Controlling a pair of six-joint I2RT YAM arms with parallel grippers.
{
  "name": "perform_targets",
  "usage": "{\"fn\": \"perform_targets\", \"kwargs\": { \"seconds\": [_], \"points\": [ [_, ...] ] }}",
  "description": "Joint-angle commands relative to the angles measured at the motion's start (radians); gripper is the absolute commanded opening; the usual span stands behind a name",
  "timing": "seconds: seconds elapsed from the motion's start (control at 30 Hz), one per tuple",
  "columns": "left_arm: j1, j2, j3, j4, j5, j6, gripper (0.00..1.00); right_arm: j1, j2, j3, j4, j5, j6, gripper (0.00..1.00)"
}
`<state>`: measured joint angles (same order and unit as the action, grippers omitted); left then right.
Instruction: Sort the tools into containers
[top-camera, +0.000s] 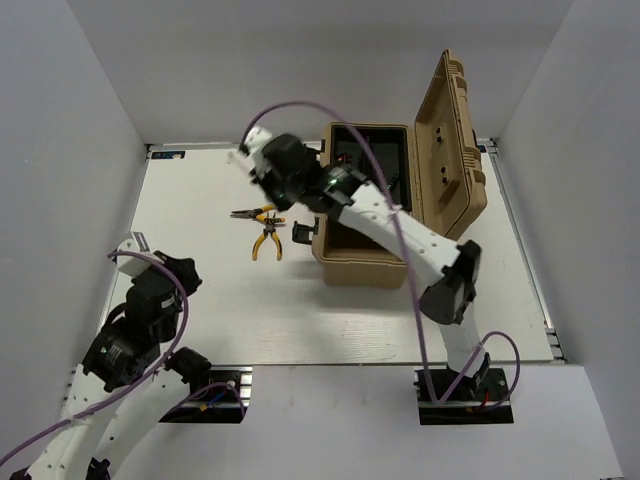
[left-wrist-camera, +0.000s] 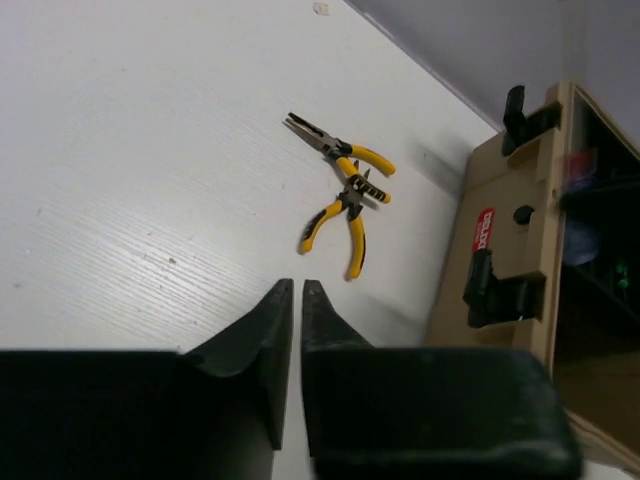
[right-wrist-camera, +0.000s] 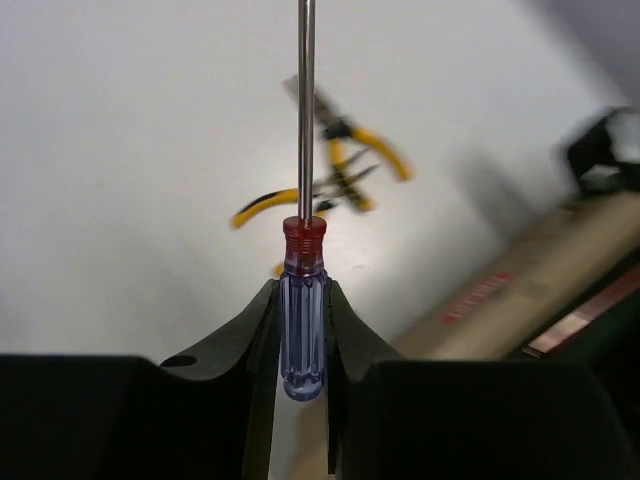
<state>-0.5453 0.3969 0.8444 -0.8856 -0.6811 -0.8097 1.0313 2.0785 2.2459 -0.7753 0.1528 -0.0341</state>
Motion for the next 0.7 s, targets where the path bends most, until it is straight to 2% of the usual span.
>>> {"fn": "perform_targets", "kwargs": {
  "seconds": [0.0,0.1,0.2,0.23,0.37,0.43,0.67],
  "points": [
    [-0.001,0.049,-0.025,0.106,0.047,0.062,0.17,-0.043,-0.099,0.020,0.044,0.234,-0.015,0.00],
    [-0.001,0.176,-0.025,0.181,0.112,0.162,0.17,-0.106,-0.150,-0.011,0.094,0.364,-0.035,0.00],
    [-0.001,0.348,-0.004,0.243,0.158,0.227,0.40,-0.183,-0.201,-0.083,0.169,0.433,-0.049,0.00],
    [-0.001,0.388,-0.004,0.261,0.170,0.251,0.55,-0.218,-0.212,-0.101,0.175,0.483,-0.052,0.00],
    [0.011,0.597,0.050,0.292,0.183,0.261,0.72,-0.303,-0.258,-0.268,0.211,0.508,0.002,0.00],
    [0.022,0.709,0.074,0.309,0.193,0.261,0.72,-0.353,-0.250,-0.287,0.191,0.501,0.020,0.00],
    [0.096,0.888,0.074,0.425,0.270,0.251,0.72,-0.451,-0.178,-0.275,0.111,0.507,0.137,0.00]
  ]
}}
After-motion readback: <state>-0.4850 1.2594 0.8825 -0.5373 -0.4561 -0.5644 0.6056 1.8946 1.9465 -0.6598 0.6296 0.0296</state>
